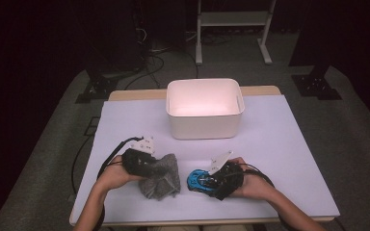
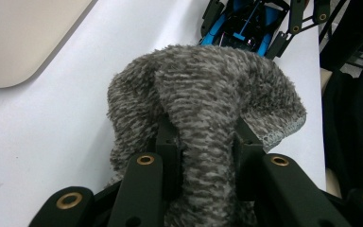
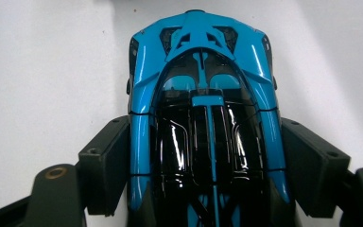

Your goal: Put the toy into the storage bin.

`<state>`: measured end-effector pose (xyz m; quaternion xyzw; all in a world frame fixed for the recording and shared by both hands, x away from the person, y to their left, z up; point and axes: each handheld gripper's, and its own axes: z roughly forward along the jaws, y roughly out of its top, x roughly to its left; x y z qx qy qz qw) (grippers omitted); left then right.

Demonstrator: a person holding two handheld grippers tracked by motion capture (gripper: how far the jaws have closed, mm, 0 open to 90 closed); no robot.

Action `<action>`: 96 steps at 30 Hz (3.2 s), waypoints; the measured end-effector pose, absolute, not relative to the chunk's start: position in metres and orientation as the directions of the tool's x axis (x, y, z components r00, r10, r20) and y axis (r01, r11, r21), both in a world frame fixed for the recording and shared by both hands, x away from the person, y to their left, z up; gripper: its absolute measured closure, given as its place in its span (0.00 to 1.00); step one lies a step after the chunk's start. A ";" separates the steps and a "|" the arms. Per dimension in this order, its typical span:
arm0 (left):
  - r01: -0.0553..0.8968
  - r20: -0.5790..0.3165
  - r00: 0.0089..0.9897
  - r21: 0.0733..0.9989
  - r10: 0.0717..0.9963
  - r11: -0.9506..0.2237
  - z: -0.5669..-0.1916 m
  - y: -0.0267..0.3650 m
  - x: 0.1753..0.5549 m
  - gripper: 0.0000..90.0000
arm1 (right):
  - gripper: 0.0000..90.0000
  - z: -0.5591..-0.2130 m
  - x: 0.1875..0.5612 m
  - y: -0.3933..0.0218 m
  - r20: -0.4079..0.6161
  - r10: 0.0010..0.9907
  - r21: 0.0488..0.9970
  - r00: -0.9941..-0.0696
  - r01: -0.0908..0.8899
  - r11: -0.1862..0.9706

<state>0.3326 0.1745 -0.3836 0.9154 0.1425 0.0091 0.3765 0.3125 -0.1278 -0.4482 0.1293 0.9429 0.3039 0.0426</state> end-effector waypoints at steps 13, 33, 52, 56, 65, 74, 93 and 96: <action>0.265 -0.095 0.955 0.700 0.281 -0.664 -0.387 0.179 0.332 0.78 | 0.27 -0.448 0.313 -0.127 0.000 0.271 0.577 -0.962 0.222 0.786; 0.263 -0.099 0.956 0.700 0.275 -0.664 -0.392 0.179 0.332 0.78 | 0.27 -0.448 0.314 -0.128 0.002 0.261 0.582 -0.965 0.214 0.785; 0.276 -0.110 0.952 0.705 0.285 -0.653 -0.395 0.186 0.333 0.78 | 0.20 -0.427 0.321 -0.137 0.048 0.228 0.646 -0.972 0.204 0.736; 0.281 -0.114 0.951 0.708 0.288 -0.648 -0.397 0.188 0.333 0.78 | 0.20 -0.410 0.329 -0.144 0.034 0.232 0.661 -0.972 0.196 0.724; 0.285 -0.120 0.949 0.717 0.290 -0.636 -0.399 0.190 0.332 0.78 | 0.25 -0.360 0.356 -0.157 -0.013 0.225 0.687 -0.974 0.155 0.710; 0.275 -0.105 0.950 0.725 0.293 -0.632 -0.395 0.192 0.332 0.78 | 0.30 -0.315 0.387 -0.154 -0.087 0.208 0.681 -0.974 0.094 0.726; 0.284 -0.113 0.947 0.728 0.300 -0.624 -0.395 0.200 0.332 0.78 | 0.36 -0.299 0.453 -0.131 -0.090 0.180 0.648 -0.979 0.080 0.758; 0.286 -0.115 0.946 0.731 0.302 -0.619 -0.395 0.201 0.332 0.77 | 0.41 -0.302 0.463 -0.130 -0.083 0.181 0.637 -0.980 0.087 0.766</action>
